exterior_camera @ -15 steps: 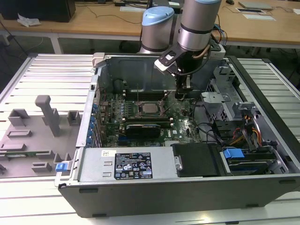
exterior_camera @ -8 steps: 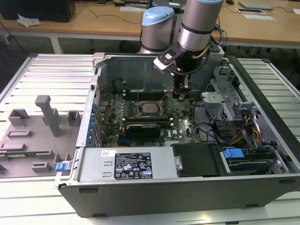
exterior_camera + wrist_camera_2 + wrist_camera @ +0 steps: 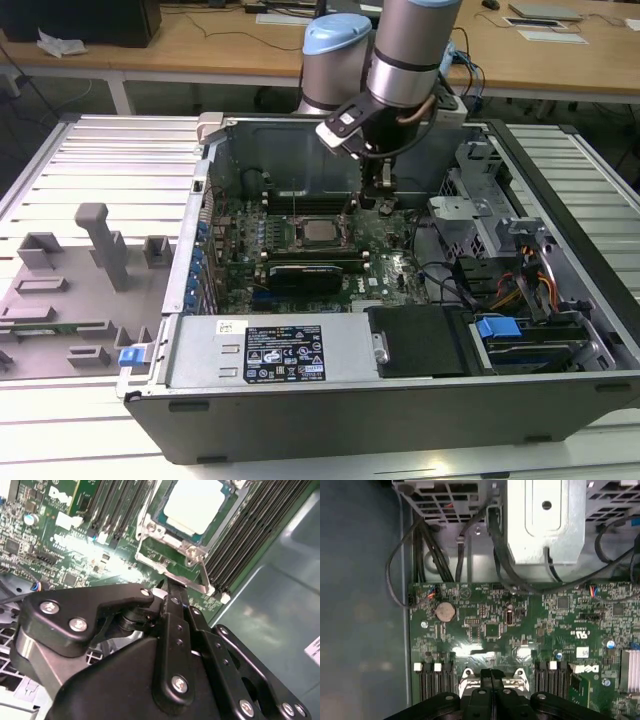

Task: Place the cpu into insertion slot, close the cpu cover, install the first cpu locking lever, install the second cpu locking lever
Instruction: 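Close the cpu cover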

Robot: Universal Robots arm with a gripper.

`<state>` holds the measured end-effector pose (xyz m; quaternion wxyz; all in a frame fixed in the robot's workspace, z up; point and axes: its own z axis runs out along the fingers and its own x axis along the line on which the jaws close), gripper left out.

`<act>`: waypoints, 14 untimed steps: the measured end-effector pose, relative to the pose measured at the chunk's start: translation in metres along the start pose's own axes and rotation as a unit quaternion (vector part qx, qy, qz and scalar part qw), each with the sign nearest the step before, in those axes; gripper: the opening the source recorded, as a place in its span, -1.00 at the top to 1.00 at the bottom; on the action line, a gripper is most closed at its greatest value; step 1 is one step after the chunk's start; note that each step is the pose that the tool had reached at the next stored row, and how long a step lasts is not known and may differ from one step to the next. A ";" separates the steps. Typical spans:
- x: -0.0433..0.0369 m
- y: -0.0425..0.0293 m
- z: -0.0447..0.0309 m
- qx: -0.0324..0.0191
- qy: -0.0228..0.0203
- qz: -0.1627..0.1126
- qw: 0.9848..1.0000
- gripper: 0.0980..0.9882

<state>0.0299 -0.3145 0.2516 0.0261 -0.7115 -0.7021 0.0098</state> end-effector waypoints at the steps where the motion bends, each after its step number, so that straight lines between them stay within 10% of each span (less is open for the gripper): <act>1: 0.0010 -0.0037 0.0002 -0.001 0.000 0.000 1.000 0.98; 10: 0.0038 -0.0200 0.0011 -0.006 0.000 0.000 1.000 0.98; 14: 0.0036 -0.0335 0.0032 -0.019 0.000 0.000 1.000 0.98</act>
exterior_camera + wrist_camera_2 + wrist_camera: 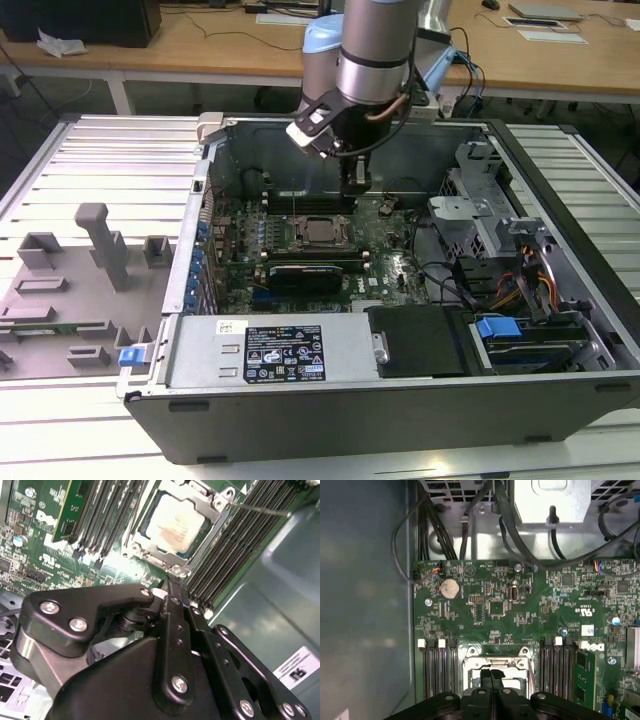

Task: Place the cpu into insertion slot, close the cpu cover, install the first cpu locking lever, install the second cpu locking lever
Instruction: 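Close the cpu cover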

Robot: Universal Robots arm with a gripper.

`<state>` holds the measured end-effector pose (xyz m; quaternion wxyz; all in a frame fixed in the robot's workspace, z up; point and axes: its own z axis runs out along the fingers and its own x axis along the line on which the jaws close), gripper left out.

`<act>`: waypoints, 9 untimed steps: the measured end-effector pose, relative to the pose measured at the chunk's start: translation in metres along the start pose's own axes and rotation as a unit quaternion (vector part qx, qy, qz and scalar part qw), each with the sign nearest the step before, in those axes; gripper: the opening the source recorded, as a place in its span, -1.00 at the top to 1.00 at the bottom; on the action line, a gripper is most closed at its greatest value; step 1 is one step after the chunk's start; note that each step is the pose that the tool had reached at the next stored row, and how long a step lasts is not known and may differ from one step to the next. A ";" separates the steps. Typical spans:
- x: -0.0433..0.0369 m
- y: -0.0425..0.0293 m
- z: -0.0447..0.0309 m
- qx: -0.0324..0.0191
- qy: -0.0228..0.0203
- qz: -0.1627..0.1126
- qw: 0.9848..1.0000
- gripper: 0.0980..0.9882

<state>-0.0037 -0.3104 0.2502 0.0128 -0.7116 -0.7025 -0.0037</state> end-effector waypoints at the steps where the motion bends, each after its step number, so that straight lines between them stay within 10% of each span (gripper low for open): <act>1: -0.0001 -0.0024 0.0005 -0.002 0.000 0.000 1.000 0.98; 9: -0.0062 -0.0246 0.0096 -0.011 0.000 0.000 1.000 0.98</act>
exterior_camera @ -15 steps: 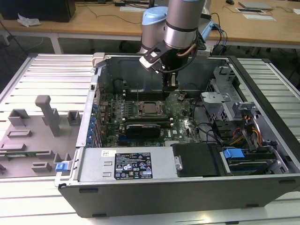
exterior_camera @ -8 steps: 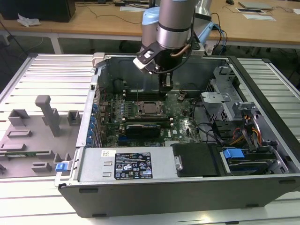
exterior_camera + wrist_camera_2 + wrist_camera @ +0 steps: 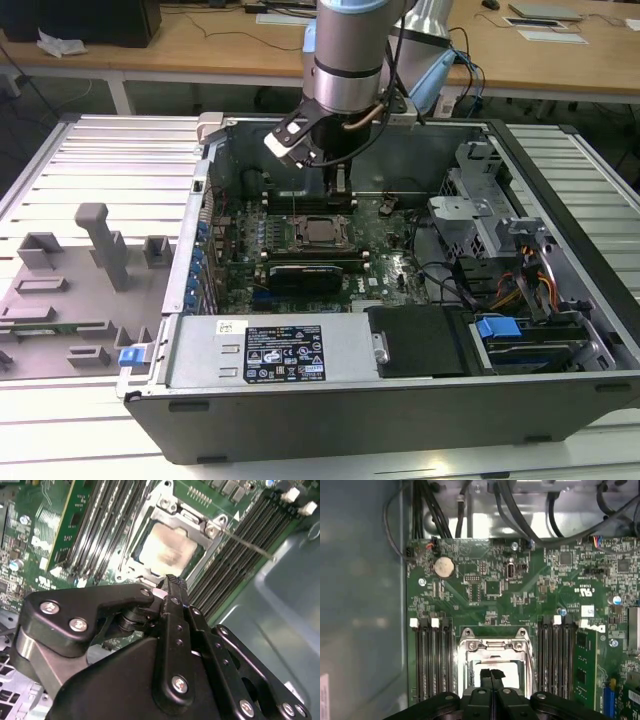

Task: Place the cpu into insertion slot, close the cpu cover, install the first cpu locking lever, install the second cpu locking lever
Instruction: 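Close the cpu cover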

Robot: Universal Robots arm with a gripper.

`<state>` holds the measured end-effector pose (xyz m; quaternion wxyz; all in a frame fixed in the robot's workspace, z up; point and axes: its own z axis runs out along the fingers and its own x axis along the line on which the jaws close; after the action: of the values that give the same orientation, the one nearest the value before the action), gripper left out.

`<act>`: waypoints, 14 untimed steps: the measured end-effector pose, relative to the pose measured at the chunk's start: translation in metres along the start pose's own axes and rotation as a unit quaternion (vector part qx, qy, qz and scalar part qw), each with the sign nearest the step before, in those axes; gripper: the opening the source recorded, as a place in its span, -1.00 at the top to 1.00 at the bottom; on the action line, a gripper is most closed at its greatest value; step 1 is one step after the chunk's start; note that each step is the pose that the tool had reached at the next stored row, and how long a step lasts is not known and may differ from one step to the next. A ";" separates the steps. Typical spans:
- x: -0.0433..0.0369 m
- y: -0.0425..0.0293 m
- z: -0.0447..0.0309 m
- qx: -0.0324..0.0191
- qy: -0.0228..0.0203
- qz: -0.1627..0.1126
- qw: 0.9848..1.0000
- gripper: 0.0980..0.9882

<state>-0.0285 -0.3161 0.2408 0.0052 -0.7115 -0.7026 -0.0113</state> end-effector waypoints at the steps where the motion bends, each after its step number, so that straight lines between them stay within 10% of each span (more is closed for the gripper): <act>1: -0.0007 -0.0018 0.0009 -0.001 0.000 0.000 1.000 0.98; 5: -0.0043 -0.0158 0.0113 -0.008 0.000 0.000 1.000 0.98; 14: -0.0046 -0.0179 0.0165 -0.008 0.000 -0.014 1.000 0.98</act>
<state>-0.0463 -0.3201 0.2240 -0.0007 -0.7014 -0.7125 -0.0175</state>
